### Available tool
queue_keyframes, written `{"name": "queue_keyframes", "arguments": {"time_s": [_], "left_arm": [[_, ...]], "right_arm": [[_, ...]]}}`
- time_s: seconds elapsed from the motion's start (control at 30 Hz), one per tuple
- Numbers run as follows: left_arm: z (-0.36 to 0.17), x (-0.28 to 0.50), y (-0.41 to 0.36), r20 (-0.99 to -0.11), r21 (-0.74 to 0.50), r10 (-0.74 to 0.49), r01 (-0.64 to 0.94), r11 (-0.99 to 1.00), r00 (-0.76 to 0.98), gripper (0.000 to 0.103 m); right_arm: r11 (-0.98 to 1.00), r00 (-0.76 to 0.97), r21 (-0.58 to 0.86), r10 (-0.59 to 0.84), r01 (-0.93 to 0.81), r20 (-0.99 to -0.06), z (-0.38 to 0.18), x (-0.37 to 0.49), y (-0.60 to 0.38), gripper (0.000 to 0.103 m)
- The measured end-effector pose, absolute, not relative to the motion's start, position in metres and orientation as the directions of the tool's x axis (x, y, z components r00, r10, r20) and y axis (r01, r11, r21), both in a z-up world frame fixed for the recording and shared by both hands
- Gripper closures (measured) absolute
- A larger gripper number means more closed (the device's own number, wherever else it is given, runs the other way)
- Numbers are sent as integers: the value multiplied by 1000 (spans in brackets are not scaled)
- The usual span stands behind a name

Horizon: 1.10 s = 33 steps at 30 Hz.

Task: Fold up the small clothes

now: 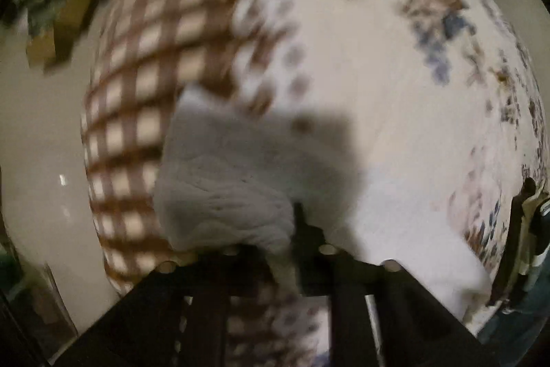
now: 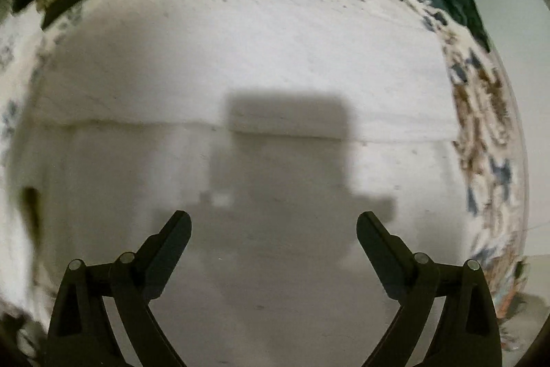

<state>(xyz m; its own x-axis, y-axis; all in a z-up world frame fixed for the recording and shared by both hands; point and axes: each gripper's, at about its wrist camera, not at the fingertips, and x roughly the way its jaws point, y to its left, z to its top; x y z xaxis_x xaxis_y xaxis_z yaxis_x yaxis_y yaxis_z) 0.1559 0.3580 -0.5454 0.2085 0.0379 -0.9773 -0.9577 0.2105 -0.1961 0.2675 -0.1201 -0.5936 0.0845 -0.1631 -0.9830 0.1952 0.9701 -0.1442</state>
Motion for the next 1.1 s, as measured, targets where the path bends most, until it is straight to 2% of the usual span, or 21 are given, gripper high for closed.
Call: {"name": "queue_keyframes", "arguments": {"time_s": [0.1,0.2,0.33,0.43,0.6,0.8,0.97,1.03,1.1], "left_arm": [[-506,193,365,-947,-184,186,-919,348,260,95],[-467,239,358,-905,-153,274,-851,502,325,96],[-428,274,267,-855,-88,319,-720,688,409,96],[-406,322,199,-830,-69,274,-577,814,485,96],[-392,386,43,-826,-125,73,-307,943,559,96],[-410,434,-160,-837,-146,-136,23,989,530,95],[-446,445,-250,-896,-160,-212,163,974,391,92],[-457,447,-258,-914,-200,-247,171,965,322,91],[-451,442,-244,-916,-186,-228,153,971,331,88]], "right_arm": [[962,100,-213,-232,169,-968,-591,265,-124,5],[957,115,-241,-261,163,-959,-586,270,-134,5],[963,114,-171,-197,207,-974,-582,289,-161,5],[959,114,-118,-152,259,-982,-582,294,-187,5],[916,72,-73,-110,395,-991,-589,276,-266,5],[832,35,-76,-114,549,-993,-586,247,-371,5],[789,34,-66,-110,610,-993,-584,240,-440,5],[781,48,-31,-78,623,-996,-583,241,-457,5],[775,95,57,-4,630,-995,-577,246,-471,5]]}}
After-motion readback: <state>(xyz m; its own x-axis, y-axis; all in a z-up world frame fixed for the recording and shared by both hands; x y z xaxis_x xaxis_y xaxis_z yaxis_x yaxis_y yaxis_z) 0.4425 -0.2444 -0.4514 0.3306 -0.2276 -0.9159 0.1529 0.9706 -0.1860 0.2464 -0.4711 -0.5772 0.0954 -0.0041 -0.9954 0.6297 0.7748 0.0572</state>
